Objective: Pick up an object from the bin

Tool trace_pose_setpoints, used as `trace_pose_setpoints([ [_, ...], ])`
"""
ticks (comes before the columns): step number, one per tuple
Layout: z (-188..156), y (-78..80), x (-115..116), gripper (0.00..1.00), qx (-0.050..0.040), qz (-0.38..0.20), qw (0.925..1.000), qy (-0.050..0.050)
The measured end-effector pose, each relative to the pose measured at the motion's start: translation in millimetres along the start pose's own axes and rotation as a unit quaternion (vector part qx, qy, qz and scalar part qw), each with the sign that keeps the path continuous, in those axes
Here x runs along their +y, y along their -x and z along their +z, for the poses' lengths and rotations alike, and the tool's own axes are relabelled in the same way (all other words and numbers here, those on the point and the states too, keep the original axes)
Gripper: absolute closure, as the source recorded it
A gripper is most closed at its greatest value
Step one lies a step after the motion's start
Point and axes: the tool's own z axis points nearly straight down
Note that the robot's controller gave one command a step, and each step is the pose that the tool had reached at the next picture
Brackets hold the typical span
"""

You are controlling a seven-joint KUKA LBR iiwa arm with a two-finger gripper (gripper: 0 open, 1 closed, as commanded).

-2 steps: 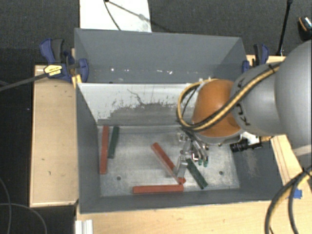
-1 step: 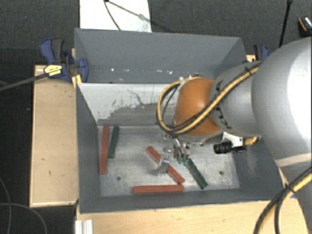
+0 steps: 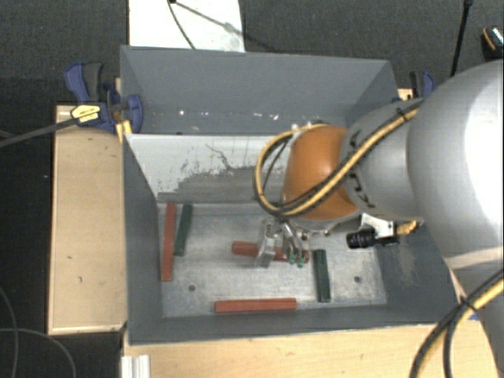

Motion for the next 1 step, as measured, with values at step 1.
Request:
trace_pose_setpoints([
  [1,0.1,0.1,-0.2,0.00,-0.0001,0.001,1.0000,0.000],
])
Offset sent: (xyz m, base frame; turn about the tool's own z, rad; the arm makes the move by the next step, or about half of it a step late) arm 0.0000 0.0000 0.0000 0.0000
